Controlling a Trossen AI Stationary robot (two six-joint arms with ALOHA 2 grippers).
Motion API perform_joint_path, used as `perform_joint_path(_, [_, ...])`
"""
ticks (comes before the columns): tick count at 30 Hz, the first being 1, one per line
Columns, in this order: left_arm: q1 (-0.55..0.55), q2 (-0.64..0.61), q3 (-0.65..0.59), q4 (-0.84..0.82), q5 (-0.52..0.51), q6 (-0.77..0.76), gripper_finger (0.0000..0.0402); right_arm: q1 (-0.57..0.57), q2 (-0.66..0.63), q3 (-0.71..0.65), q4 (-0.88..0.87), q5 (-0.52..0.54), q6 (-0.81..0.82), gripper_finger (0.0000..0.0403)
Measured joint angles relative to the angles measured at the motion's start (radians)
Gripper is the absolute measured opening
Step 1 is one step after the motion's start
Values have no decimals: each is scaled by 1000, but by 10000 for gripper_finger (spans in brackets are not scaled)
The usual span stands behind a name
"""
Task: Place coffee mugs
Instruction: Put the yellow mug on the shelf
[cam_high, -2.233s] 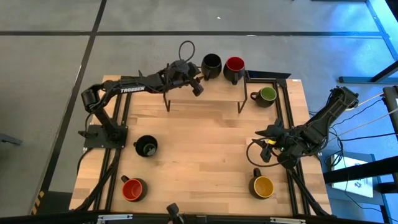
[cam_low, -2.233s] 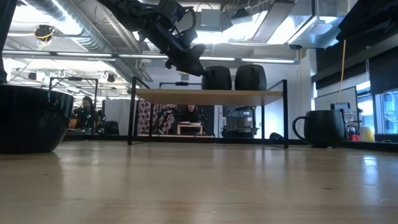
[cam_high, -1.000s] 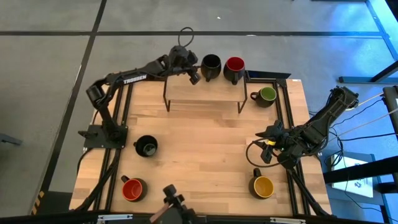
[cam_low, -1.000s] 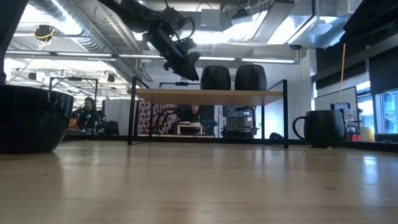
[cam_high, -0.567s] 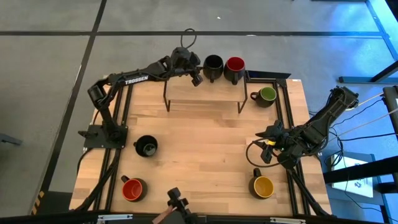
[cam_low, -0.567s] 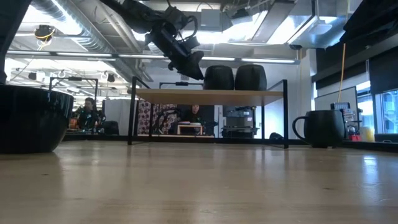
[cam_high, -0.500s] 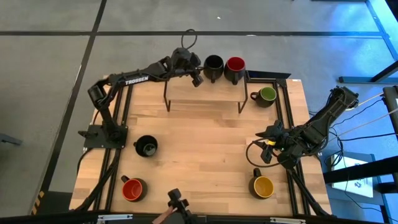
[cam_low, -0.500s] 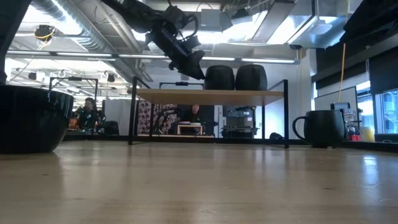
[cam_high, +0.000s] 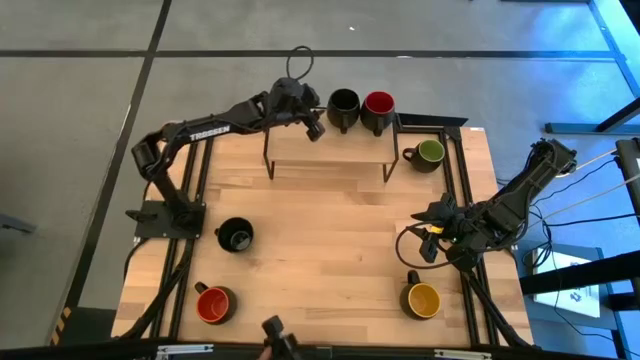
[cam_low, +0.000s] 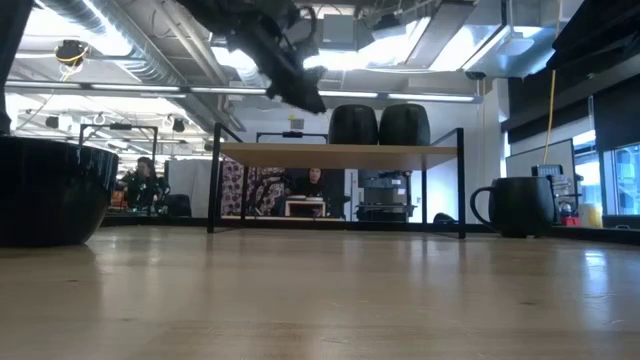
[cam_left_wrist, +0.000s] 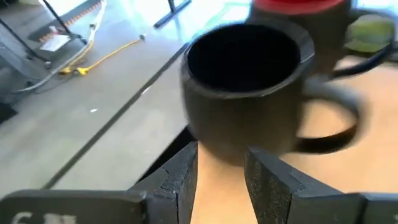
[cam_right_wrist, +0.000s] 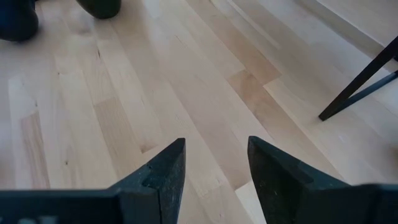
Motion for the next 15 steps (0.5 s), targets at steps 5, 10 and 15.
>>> perform_joint_path(5, [-72,-86,0,-44,50,-65,121,0,0,0,2,9,0,163])
perform_joint_path(10, [-205,-182,0,-102,53,-69,121,0,0,0,19,10,1,163])
perform_joint_path(15, [-367,-244,2,-169,50,-120,121,0,2,0,87,9,3,163])
